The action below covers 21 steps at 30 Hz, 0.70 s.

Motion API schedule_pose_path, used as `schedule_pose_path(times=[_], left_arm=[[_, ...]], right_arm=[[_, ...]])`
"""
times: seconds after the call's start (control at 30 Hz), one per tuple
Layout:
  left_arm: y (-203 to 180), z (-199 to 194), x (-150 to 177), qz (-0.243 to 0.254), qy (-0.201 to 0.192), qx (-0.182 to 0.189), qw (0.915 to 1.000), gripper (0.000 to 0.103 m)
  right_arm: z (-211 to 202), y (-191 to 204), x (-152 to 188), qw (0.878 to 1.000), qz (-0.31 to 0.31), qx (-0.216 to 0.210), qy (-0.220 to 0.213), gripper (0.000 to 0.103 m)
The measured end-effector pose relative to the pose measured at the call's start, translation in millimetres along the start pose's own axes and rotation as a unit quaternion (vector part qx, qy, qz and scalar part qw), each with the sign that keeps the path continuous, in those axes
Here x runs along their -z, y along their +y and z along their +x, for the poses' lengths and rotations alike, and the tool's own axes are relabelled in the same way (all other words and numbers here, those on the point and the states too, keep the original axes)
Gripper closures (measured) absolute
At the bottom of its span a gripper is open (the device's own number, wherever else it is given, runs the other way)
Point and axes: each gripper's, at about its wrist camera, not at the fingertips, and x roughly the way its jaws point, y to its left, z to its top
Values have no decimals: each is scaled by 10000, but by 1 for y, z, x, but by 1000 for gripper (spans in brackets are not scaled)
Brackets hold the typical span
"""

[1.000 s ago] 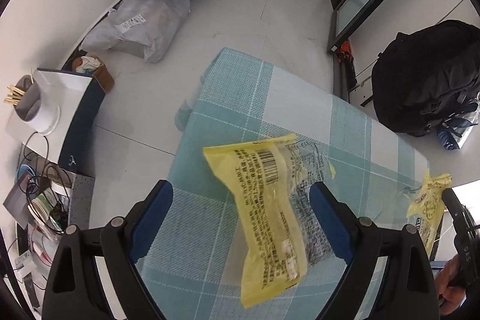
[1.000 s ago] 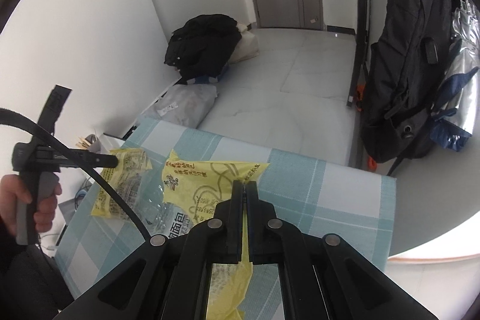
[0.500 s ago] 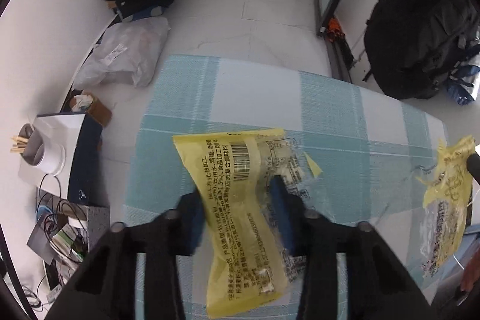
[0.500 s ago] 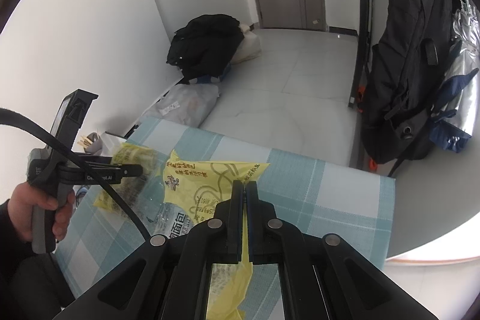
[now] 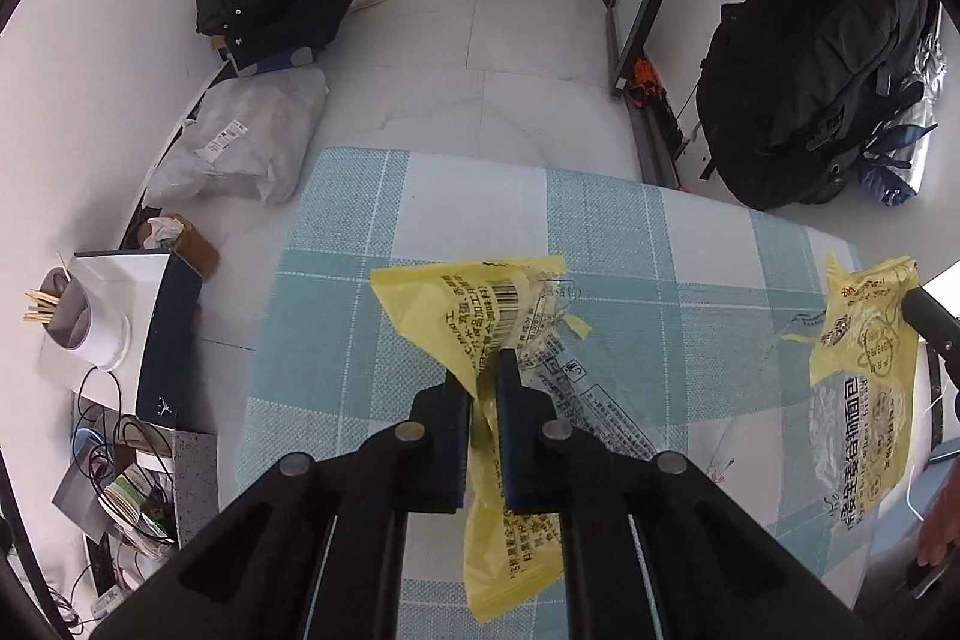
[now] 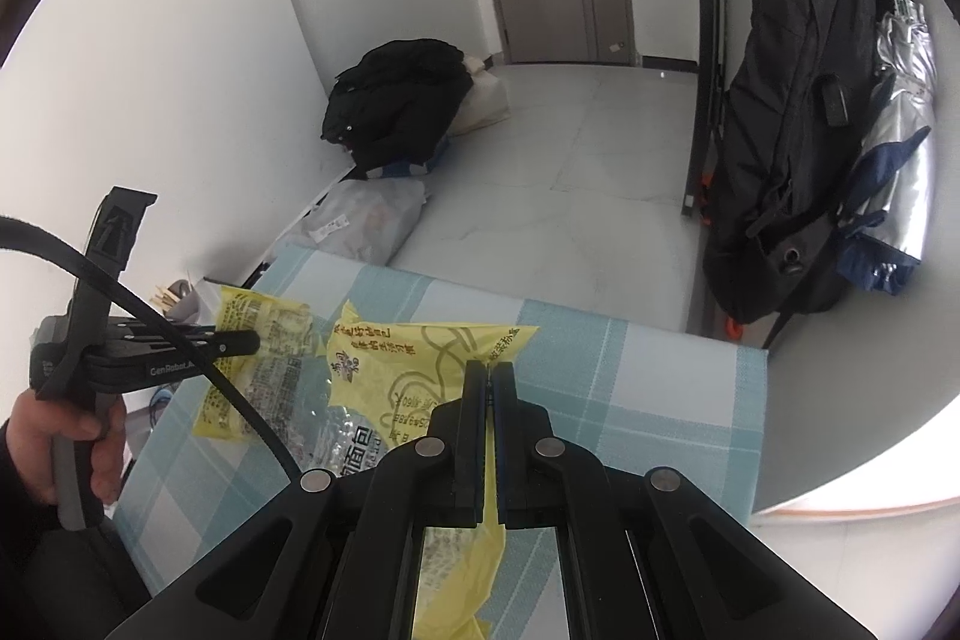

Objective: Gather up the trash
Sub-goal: 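Lift and carry both yellow wrappers with both tools over the white bin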

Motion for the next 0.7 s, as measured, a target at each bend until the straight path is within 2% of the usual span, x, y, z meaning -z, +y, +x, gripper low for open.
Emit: schedule_pose_path(times=[0.33, 0.47, 0.7], left_arm=[[-6, -24, 10, -21, -108, 45, 9999, 101], [-8, -41, 19, 91, -231, 2, 9997, 101], [-12, -76, 26, 64, -530, 149, 9985, 101]], right_arm=[[-23, 6, 2, 9997, 78, 44, -213, 101], [-31, 7, 7, 9996, 110, 102, -257, 101], [-61, 11, 9, 9984, 132, 160, -535, 101]])
